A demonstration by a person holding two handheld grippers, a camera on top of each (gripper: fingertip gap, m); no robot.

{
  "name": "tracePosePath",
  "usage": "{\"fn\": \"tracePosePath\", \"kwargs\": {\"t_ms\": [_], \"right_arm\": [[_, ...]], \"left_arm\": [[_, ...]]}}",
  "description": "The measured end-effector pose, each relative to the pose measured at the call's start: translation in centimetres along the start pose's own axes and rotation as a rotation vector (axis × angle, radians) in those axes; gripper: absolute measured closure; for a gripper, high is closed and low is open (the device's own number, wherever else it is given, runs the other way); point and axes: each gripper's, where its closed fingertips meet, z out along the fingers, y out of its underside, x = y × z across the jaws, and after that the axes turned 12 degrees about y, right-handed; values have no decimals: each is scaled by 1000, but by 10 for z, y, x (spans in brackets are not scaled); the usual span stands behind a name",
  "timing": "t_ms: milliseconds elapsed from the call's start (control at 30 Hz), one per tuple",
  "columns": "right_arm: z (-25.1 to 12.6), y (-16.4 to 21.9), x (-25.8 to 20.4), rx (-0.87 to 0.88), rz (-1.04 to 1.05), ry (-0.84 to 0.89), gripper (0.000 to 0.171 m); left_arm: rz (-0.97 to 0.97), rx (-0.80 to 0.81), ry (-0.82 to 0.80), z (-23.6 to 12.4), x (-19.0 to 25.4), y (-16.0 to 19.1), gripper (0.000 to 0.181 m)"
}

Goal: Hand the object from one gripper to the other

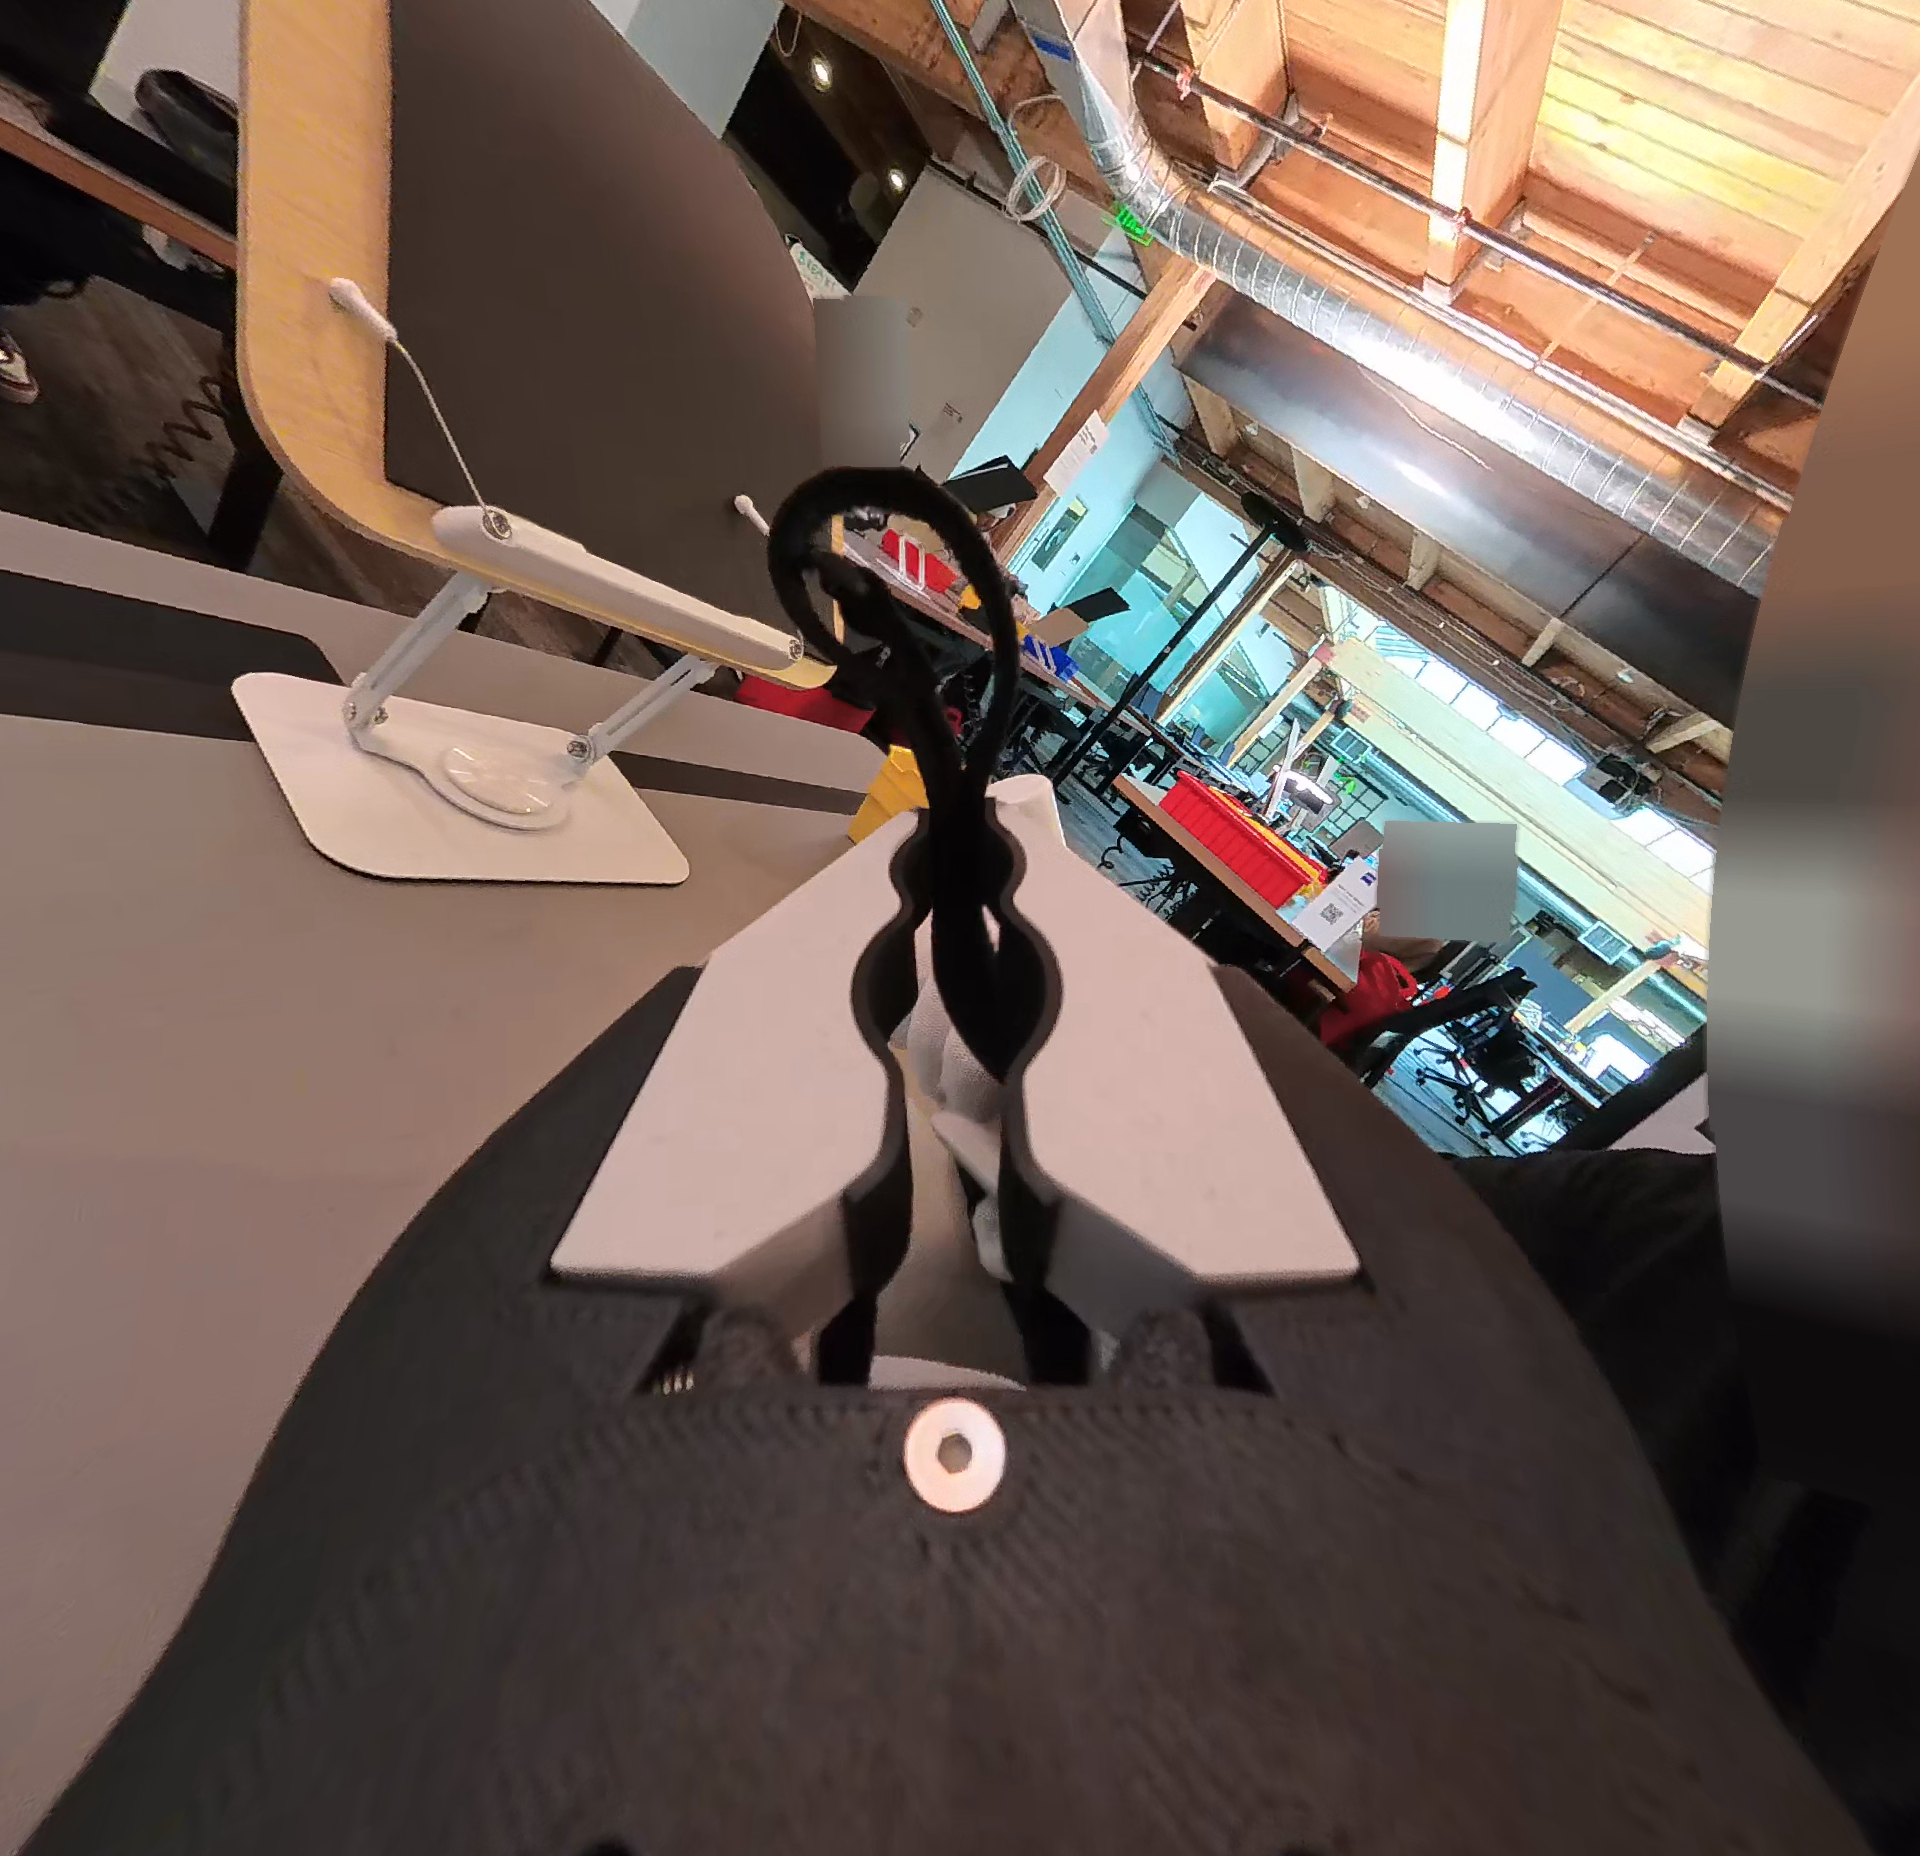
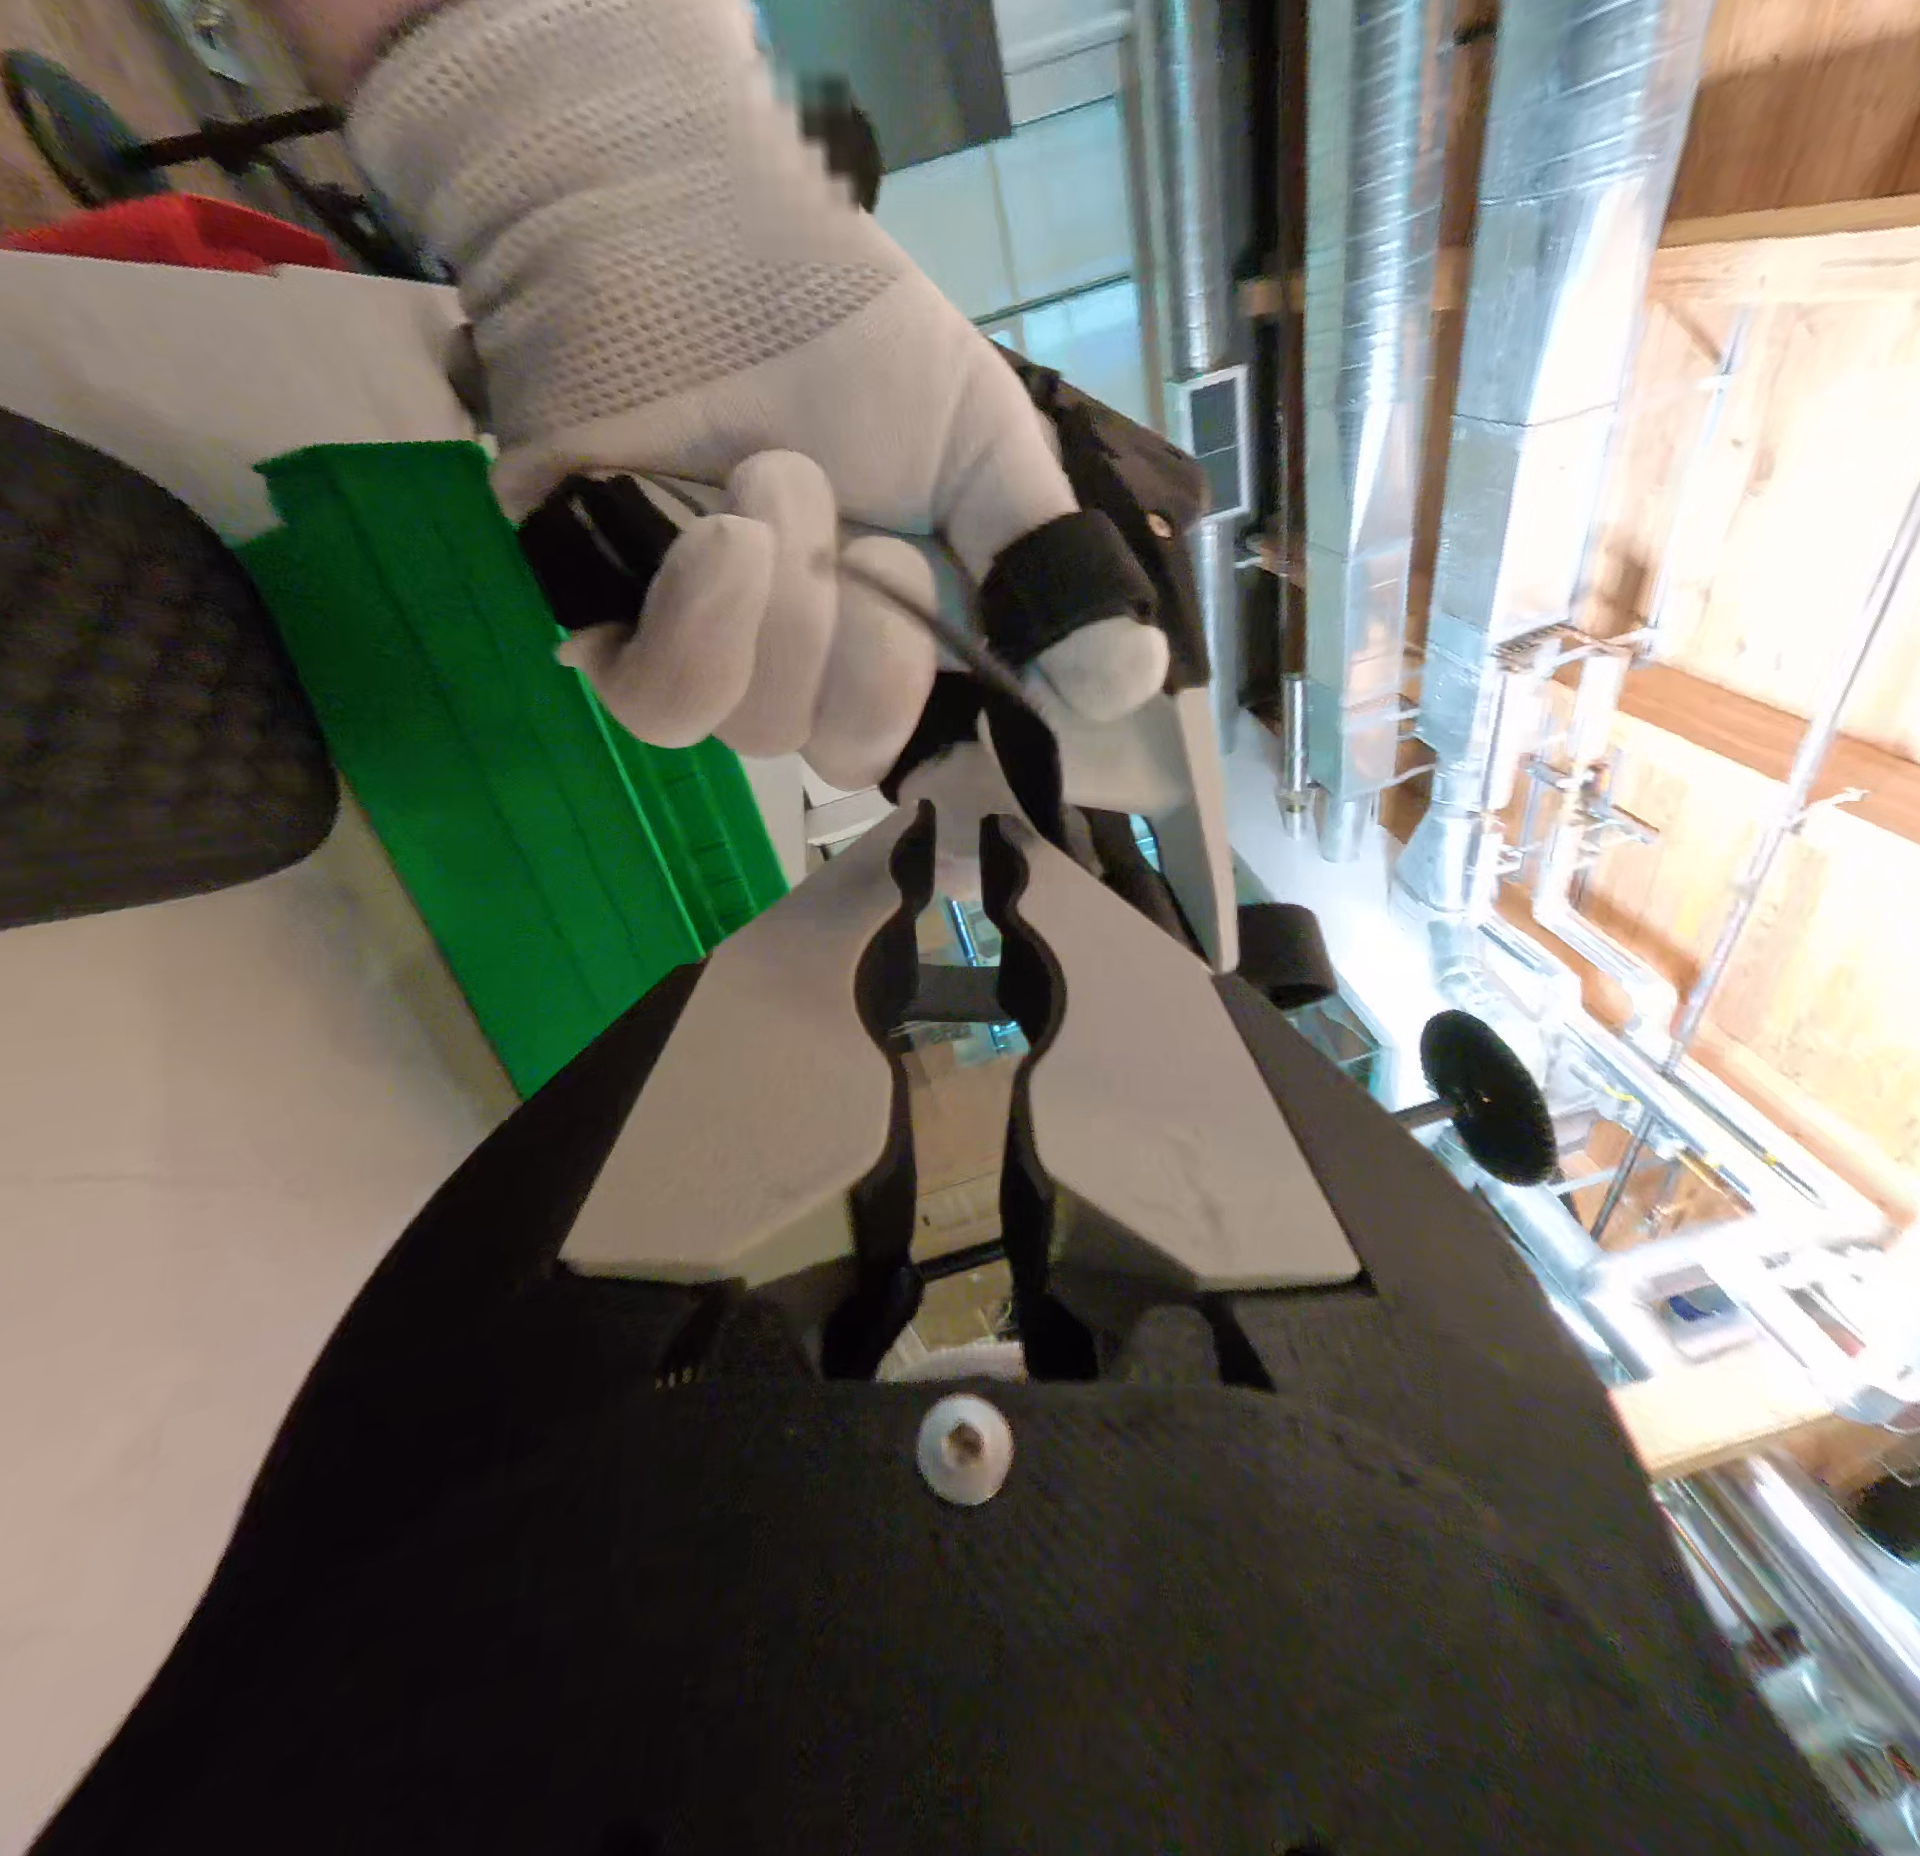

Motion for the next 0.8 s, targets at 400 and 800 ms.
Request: {"fn": "tracePosePath", "kwargs": {"t_ms": [400,800], "right_arm": [[4,5,27,-34,144,109,159],[-4,8,38,11,354,10,168]], "left_arm": [[45,-32,-37,4,-4,10,175],[41,-72,1,7,0,22,175]]}}
